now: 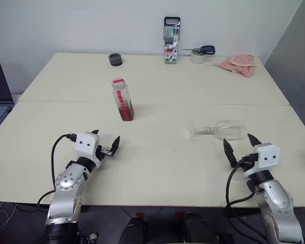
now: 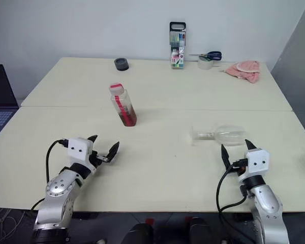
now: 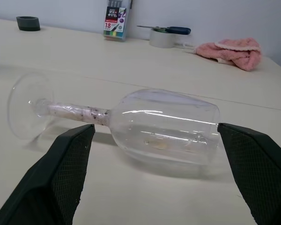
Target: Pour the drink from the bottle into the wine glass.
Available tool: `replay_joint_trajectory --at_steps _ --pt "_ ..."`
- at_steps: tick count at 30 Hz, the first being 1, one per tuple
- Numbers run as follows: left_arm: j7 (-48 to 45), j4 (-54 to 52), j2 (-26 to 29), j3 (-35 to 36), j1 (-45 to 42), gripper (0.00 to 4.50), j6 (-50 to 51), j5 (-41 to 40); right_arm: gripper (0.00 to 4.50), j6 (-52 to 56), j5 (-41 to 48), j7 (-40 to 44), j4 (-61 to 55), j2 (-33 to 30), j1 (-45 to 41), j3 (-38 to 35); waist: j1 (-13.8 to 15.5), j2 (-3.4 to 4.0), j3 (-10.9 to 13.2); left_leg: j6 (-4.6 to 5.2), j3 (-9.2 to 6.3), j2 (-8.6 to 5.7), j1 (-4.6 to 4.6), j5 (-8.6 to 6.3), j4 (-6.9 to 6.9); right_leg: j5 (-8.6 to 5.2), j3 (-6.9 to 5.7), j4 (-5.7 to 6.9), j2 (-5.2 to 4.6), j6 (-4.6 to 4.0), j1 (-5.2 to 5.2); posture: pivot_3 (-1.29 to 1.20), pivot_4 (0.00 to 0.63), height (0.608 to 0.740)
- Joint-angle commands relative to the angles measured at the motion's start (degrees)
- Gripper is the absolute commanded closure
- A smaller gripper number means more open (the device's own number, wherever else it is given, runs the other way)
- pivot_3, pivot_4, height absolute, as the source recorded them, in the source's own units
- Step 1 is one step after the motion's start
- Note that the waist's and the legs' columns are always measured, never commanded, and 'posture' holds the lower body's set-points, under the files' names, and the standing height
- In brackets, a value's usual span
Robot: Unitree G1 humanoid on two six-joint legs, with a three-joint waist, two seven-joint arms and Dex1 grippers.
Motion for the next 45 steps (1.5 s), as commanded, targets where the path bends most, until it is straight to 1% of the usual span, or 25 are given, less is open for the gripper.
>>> replay_joint_trajectory --at_steps 1,4,15,19,28,30,33,37,40,45 --pt "0.0 -3.0 -0.6 -0.1 -0.5 0.03 -2.4 -0.4 0.0 -0.2 1.0 -0.3 -1.1 0.1 -0.5 -0.9 0.0 0.0 0.0 0.0 0.0 0.0 0.0 0.0 0.0 0.0 0.0 0.0 0.0 0.0 0.0 0.0 0.15 0.74" --pt "0.5 -3.7 -0.7 -0.4 -0.5 0.03 -1.6 0.4 0.0 0.1 0.9 -0.2 -1.4 0.1 -0.6 -0.8 0.0 0.0 0.0 0.0 0.0 -0.01 -0.01 0.0 0.0 0.0 0.0 0.0 -0.01 0.0 0.0 0.0 0.15 0.74" --pt "-0.3 -4.6 -0.8 -0.6 -0.4 0.03 -2.3 -0.5 0.0 0.5 0.6 0.4 -1.7 -0.2 -0.6 -0.3 0.0 0.0 0.0 0.0 0.01 -0.01 0.0 0.0 0.0 0.0 0.0 0.0 0.0 0.0 0.0 0.0 0.15 0.74" --pt "-1.1 -5.6 -1.2 0.0 -0.4 0.03 -1.2 -3.0 0.0 0.3 0.4 0.7 -1.8 -0.4 -0.5 0.0 0.0 0.0 0.0 0.0 0.0 -0.01 -0.01 0.0 0.0 0.0 0.0 0.0 0.0 0.0 0.0 0.0 0.15 0.74" --pt "0.0 -7.6 -0.9 0.1 -0.3 0.03 2.3 -4.6 0.0 -0.2 0.0 1.4 -1.7 -0.6 -0.9 0.8 0.0 0.01 0.0 0.0 0.0 -0.01 0.0 0.0 0.0 0.0 0.0 0.0 0.0 0.0 0.0 0.0 0.15 0.74" --pt "-1.3 -7.9 -0.8 0.2 -0.2 0.03 2.7 -6.1 0.0 -0.6 0.1 2.1 -1.6 -0.8 -0.9 1.0 0.0 0.01 0.0 0.0 0.01 -0.01 0.0 0.0 0.0 0.0 0.0 0.0 0.0 0.0 0.0 0.0 0.15 0.74" --pt "-0.2 -7.8 -1.0 0.1 -0.8 0.03 3.0 -5.6 0.0 1.1 3.2 7.1 -4.6 -3.5 -1.3 2.2 0.0 0.01 0.0 0.0 0.01 -0.01 0.0 0.0 0.01 0.0 0.0 0.0 0.0 0.0 0.0 0.0 0.15 0.74" --pt "5.0 -6.2 -2.3 0.5 -3.4 0.03 4.1 -3.5 0.0 8.9 11.2 14.9 -11.1 -9.9 -3.5 4.1 0.0 0.01 0.0 0.01 -0.02 -0.01 -0.01 0.0 0.05 0.0 -0.02 0.0 0.0 0.0 0.02 0.0 0.15 0.74" --pt "7.2 -5.6 -3.2 -0.5 -6.1 0.03 6.4 -2.9 0.0 14.7 16.3 17.8 -13.7 -14.0 -7.0 3.9 0.1 0.0 0.0 0.01 -0.07 -0.02 -0.01 0.0 0.11 0.01 -0.06 0.0 0.02 0.02 0.07 0.0 0.15 0.74" --pt "9.3 -5.4 -4.1 -1.8 -10.2 0.03 8.2 -1.2 0.0 20.5 21.8 22.3 -15.4 -18.9 -10.6 4.5 0.1 -0.04 0.0 0.01 -0.07 -0.06 -0.04 0.0 0.17 0.01 -0.07 -0.01 0.01 0.02 0.1 0.0 0.15 0.74"
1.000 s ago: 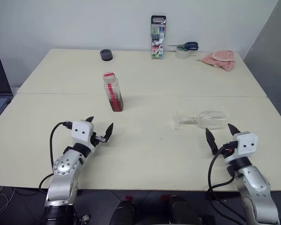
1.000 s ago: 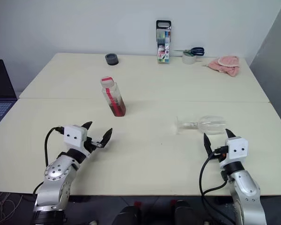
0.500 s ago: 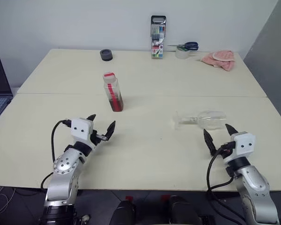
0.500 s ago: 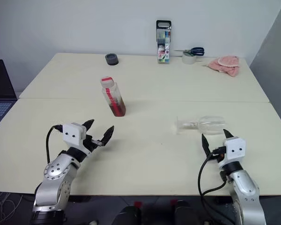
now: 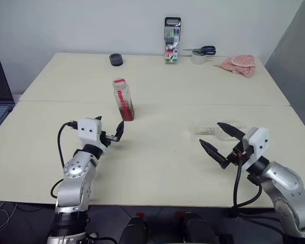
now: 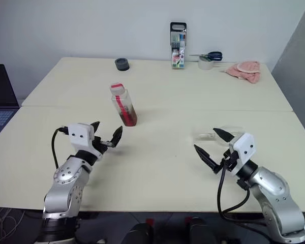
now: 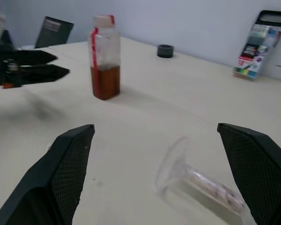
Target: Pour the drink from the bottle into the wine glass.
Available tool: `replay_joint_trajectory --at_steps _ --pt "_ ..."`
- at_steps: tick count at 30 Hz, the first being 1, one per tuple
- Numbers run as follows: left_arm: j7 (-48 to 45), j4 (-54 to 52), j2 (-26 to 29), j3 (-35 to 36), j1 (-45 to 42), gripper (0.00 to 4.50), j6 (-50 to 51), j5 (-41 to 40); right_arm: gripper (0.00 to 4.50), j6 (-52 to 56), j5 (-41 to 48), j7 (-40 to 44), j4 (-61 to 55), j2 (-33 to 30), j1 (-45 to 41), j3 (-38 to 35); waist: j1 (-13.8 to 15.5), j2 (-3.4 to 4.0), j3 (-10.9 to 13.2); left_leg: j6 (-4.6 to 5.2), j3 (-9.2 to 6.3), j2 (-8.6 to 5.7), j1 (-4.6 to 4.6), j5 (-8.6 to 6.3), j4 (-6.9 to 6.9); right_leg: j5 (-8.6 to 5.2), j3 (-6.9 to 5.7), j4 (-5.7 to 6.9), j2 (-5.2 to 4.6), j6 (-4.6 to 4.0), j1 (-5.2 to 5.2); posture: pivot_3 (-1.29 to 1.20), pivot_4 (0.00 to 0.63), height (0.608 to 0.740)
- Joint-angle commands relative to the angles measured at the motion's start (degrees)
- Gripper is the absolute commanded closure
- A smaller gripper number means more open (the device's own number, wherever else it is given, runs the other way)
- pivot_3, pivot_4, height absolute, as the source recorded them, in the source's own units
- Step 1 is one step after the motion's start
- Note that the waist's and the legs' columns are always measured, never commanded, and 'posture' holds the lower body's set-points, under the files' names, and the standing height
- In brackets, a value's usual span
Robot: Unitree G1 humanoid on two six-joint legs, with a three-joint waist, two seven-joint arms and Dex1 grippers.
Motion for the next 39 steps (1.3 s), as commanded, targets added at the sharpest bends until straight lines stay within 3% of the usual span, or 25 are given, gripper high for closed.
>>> replay_joint_trajectory --at_steps 1,11,28,39 --pt "1.9 -0.9 -0.5 -0.8 -2.8 0.03 0.9 1.6 0.0 2.8 4.0 3.6 -2.7 -2.5 -1.5 0.0 0.0 -0.01 0.0 0.0 0.0 0.0 -0.01 0.0 0.02 0.0 0.0 0.0 0.0 0.0 0.0 0.0 0.15 0.74" --pt "3.9 3.4 -2.3 -2.9 -9.3 0.03 1.8 4.1 0.0 2.9 5.3 8.6 -1.3 -4.1 -3.3 0.8 0.0 -0.02 0.0 0.0 0.03 -0.01 -0.04 0.0 0.16 0.04 0.02 0.0 0.0 0.07 0.02 0.0 0.15 0.74" --pt "7.1 14.5 -3.6 -3.1 -18.8 0.03 -1.0 7.7 0.0 9.1 10.1 8.8 -0.5 -5.6 -12.9 0.2 0.1 -0.06 0.0 0.0 0.0 -0.03 -0.09 0.0 0.24 0.06 0.0 0.0 -0.01 0.1 0.01 0.0 0.15 0.74" --pt "11.3 23.8 -5.7 -3.5 -27.4 0.03 -2.6 9.9 0.0 9.4 10.0 9.1 0.7 -5.2 -14.2 0.4 0.1 -0.09 0.1 -0.01 0.01 -0.05 -0.13 0.0 0.28 0.08 0.0 -0.01 -0.02 0.14 0.0 0.0 0.15 0.74"
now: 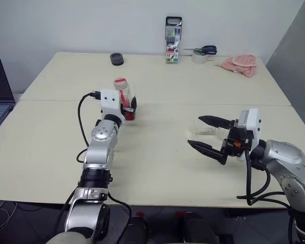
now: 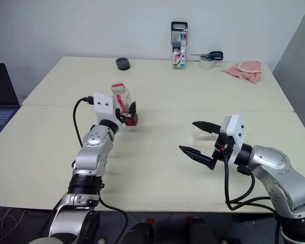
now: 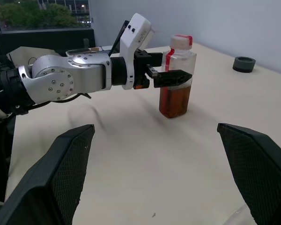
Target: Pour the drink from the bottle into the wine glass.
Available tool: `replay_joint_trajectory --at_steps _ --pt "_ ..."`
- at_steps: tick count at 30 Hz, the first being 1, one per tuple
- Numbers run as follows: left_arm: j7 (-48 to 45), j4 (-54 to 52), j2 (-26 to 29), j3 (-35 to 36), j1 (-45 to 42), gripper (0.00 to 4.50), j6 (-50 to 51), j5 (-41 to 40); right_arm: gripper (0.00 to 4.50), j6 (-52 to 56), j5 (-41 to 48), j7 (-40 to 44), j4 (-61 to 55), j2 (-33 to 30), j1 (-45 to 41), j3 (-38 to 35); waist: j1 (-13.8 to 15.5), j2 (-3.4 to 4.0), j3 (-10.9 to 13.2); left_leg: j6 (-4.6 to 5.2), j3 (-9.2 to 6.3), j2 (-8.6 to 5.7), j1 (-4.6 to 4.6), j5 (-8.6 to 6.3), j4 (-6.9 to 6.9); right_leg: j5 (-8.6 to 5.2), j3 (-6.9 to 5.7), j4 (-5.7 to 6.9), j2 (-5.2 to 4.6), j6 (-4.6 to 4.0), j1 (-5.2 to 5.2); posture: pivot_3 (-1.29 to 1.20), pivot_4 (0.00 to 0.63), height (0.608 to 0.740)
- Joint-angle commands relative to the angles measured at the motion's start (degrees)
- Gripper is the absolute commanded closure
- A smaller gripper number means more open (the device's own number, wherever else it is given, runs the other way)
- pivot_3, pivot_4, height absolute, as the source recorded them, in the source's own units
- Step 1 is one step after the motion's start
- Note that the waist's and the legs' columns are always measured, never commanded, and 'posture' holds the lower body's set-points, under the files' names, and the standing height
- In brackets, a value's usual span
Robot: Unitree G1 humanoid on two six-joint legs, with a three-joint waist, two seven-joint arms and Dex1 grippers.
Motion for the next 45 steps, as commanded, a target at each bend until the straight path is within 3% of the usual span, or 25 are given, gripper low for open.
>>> replay_joint_trajectory --at_steps 1,13,21,23,28,33,39,45 --pt "1.8 0.9 -0.1 0.6 -3.0 0.03 -1.6 0.9 0.0 -0.1 1.1 0.5 -0.9 -0.2 -1.3 -0.8 0.0 0.0 0.0 0.0 0.0 0.0 -0.01 0.0 0.01 0.0 0.0 0.0 0.0 0.0 -0.01 0.0 0.15 0.74" --pt "2.8 5.6 0.0 -0.3 -6.1 0.03 -3.6 2.4 0.0 3.2 2.4 -1.2 -1.7 -0.4 -4.1 -0.6 0.0 -0.01 0.0 -0.02 0.0 -0.01 -0.05 0.01 0.02 0.01 0.01 0.0 -0.01 0.02 -0.04 0.0 0.15 0.74" --pt "3.3 5.7 0.3 0.0 -5.3 2.39 -2.8 2.5 0.0 4.9 2.8 -2.1 -2.1 -0.3 -5.8 -0.7 -0.1 -0.01 0.0 -0.02 0.01 -0.01 -0.08 0.01 0.03 0.01 0.01 -0.01 -0.02 0.02 -0.06 0.0 0.15 0.74" --pt "3.4 5.6 0.4 0.2 -4.8 2.68 -2.7 2.4 0.0 5.1 2.9 -2.2 -2.2 -0.2 -6.0 -0.7 -0.1 -0.01 0.0 -0.02 0.02 -0.01 -0.08 0.01 0.03 0.02 0.02 0.0 -0.01 0.03 -0.08 0.0 0.15 0.74" --pt "0.9 3.8 -0.2 0.5 -2.6 2.7 -2.6 0.3 0.0 4.9 2.5 -2.5 -2.5 0.3 -6.0 -0.5 -0.1 -0.01 0.0 -0.02 0.03 0.0 -0.08 0.01 0.02 0.02 0.03 0.0 -0.01 0.03 -0.08 0.0 0.15 0.74" --pt "-17.0 -4.6 -0.4 -3.6 0.7 2.7 -0.2 -8.2 0.0 5.4 2.9 -4.8 -3.8 0.3 -5.7 -2.2 0.1 0.0 0.0 -0.19 0.04 -0.01 -0.09 0.1 0.02 0.02 0.03 0.0 -0.03 0.02 -0.08 0.0 0.15 0.74" --pt "-37.3 -7.2 3.2 -8.2 -2.0 2.7 6.8 -15.2 0.0 8.8 4.3 -11.8 -8.5 0.8 -5.1 -4.2 1.0 0.0 0.0 -0.21 -0.08 -0.09 -0.35 0.11 0.18 0.05 -0.09 -0.04 -0.07 0.07 -0.15 0.0 0.15 0.74" --pt "-54.6 -3.3 6.7 -14.3 -6.5 2.71 3.9 -14.7 0.0 17.2 8.9 -22.0 -13.0 2.4 -8.9 -3.4 0.4 0.03 0.0 -0.13 -0.08 -0.03 -0.46 0.07 0.15 0.05 -0.09 -0.02 0.0 0.06 -0.32 0.0 0.15 0.74"
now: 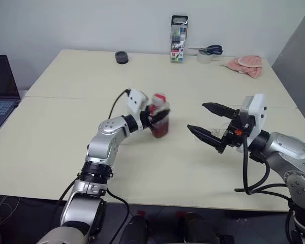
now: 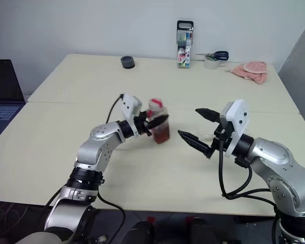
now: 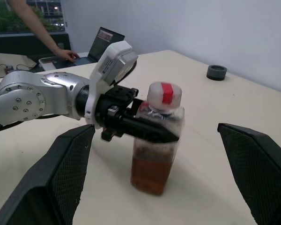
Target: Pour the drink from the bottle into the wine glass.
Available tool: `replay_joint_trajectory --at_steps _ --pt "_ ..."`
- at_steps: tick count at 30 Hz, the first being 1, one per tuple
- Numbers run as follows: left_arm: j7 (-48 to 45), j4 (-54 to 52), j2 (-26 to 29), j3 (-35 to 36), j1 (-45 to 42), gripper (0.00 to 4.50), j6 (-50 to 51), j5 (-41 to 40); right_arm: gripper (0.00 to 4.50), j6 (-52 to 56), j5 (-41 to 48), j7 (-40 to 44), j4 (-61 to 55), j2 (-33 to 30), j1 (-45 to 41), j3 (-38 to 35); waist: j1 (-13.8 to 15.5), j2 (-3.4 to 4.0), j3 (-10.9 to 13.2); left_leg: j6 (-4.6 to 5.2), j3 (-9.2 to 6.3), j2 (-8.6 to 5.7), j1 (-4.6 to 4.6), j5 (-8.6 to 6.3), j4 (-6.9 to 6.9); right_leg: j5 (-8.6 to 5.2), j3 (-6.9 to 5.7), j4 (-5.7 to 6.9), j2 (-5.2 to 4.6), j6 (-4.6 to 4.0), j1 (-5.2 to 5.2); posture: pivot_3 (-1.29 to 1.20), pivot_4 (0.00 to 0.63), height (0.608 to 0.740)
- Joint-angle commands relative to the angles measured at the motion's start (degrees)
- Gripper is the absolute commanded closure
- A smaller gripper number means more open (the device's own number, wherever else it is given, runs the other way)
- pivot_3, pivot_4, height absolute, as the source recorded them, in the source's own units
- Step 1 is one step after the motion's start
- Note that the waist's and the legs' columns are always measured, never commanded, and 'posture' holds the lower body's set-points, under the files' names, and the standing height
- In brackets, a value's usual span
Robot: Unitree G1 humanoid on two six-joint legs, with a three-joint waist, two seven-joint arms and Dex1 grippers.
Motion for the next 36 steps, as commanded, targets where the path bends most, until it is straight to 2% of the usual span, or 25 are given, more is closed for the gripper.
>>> replay_joint_trajectory --at_steps 1,6,13,22,26,31,36 --pt "-8.3 2.1 0.7 -2.4 -4.0 2.71 -4.0 0.1 0.0 3.4 2.9 -6.2 -3.7 1.6 -3.7 -0.3 -0.4 0.0 0.0 0.03 0.0 0.0 0.0 -0.01 0.01 0.0 0.0 0.0 0.0 0.0 0.0 0.0 0.15 0.74" --pt "-14.7 6.8 -0.8 -3.4 -7.9 2.71 -6.1 -0.2 0.0 5.9 -0.1 -13.0 -3.3 5.5 -7.1 4.3 -0.8 0.01 0.0 0.13 -0.02 0.02 0.01 -0.07 -0.02 0.0 -0.01 0.01 0.03 0.0 -0.02 0.0 0.15 0.74" --pt "-18.3 10.7 -2.4 -3.5 -10.2 2.71 -8.9 0.5 0.0 2.6 -9.6 -16.5 0.3 9.8 -6.9 11.2 -0.8 0.01 0.0 0.13 -0.02 0.01 -0.1 -0.07 0.0 0.0 0.01 0.01 0.02 0.0 -0.11 0.0 0.15 0.74" --pt "-18.9 11.4 -2.7 -3.1 -9.9 2.71 -10.3 1.8 0.0 0.9 -13.5 -16.4 1.7 14.0 -6.7 11.6 -0.9 0.01 0.0 0.13 -0.05 0.01 -0.32 -0.06 0.03 0.01 0.01 0.07 0.02 -0.01 -0.37 0.0 0.15 0.74" --pt "-18.7 11.7 -2.7 -2.6 -9.9 2.71 -10.9 2.1 0.91 1.8 -13.7 -15.4 2.0 14.5 -6.9 11.9 -0.9 0.02 0.0 0.13 -0.05 0.01 -0.32 -0.06 0.02 0.01 0.0 0.07 0.02 -0.01 -0.37 0.0 0.15 0.74" --pt "-18.2 12.2 -2.9 -2.1 -10.3 2.71 -11.5 2.0 2.66 3.1 -13.6 -14.2 2.2 14.8 -6.6 13.0 -0.9 0.02 0.0 0.14 -0.04 0.01 -0.32 -0.06 0.02 0.01 0.0 0.07 0.02 -0.01 -0.38 0.0 0.15 0.74" --pt "-18.1 12.2 -3.1 -1.9 -10.3 2.71 -11.8 1.7 2.69 3.1 -13.6 -13.2 2.5 14.9 -6.3 13.7 -0.9 0.02 0.0 0.14 -0.05 0.01 -0.33 -0.06 0.03 0.01 0.0 0.08 0.02 -0.02 -0.38 0.0 0.15 0.74"
